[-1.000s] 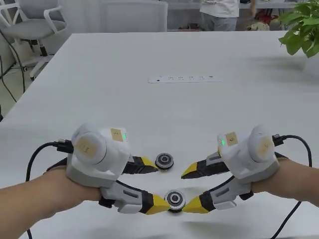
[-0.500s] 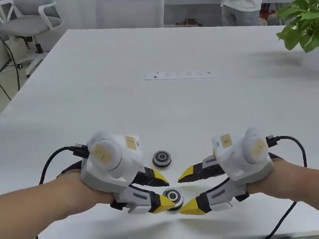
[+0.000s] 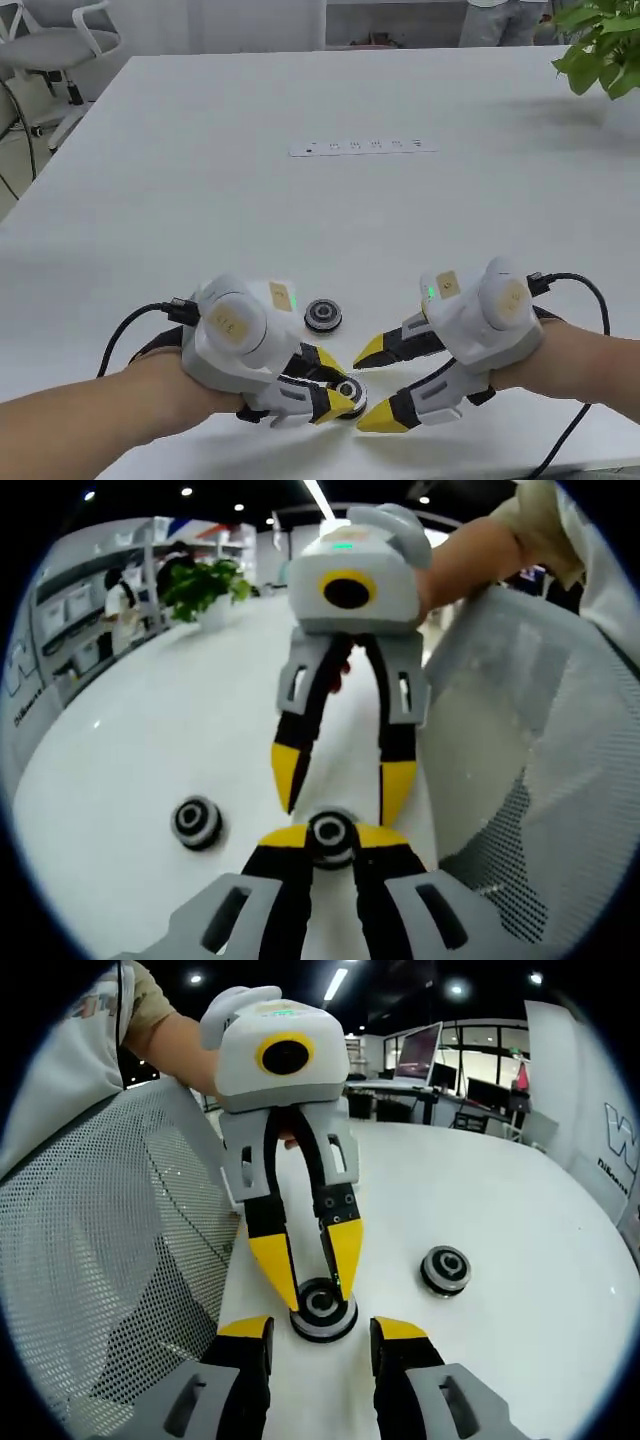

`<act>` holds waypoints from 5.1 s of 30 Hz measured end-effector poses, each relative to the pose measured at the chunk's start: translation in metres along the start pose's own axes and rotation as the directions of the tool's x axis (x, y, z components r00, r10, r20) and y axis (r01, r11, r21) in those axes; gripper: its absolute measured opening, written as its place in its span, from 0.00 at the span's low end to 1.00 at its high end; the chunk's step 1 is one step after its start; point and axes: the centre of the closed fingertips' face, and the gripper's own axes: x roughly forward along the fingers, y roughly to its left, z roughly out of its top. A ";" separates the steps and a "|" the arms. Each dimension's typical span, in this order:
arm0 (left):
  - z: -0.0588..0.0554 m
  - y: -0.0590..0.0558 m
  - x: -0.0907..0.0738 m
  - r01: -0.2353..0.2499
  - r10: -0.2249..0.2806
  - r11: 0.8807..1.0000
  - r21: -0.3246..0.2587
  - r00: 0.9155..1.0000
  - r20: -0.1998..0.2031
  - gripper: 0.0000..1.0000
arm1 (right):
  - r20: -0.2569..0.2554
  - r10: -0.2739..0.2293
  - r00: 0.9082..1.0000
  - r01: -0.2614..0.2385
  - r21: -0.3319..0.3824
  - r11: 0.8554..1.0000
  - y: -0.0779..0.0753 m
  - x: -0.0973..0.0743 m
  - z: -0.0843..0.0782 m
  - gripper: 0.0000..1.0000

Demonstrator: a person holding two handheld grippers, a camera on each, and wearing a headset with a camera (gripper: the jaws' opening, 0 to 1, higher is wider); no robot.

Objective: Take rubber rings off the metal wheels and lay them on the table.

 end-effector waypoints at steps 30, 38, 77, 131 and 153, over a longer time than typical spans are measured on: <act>0.000 0.000 -0.003 -0.036 0.036 0.999 -0.016 0.999 0.010 0.13 | 0.012 -0.004 1.000 0.003 0.089 0.996 -0.002 0.001 -0.004 0.22; -0.001 0.000 -0.003 -0.037 0.037 0.999 -0.020 0.999 0.013 0.13 | -0.012 -0.006 1.000 0.007 0.083 0.997 -0.002 -0.003 -0.011 0.11; -0.002 0.000 -0.002 -0.049 0.049 0.999 0.005 0.999 -0.014 0.13 | 0.028 0.003 1.000 -0.016 0.482 0.876 -0.006 -0.014 -0.010 0.00; 0.013 -0.004 -0.041 -0.038 0.039 0.999 -0.017 0.998 0.042 0.25 | 0.232 0.017 0.973 -0.140 0.526 0.839 -0.003 -0.021 0.032 0.00; -0.012 0.020 -0.108 -0.153 0.164 0.981 -0.119 0.982 0.091 0.48 | 0.224 -0.025 0.974 -0.089 0.482 0.872 -0.022 0.010 0.062 0.00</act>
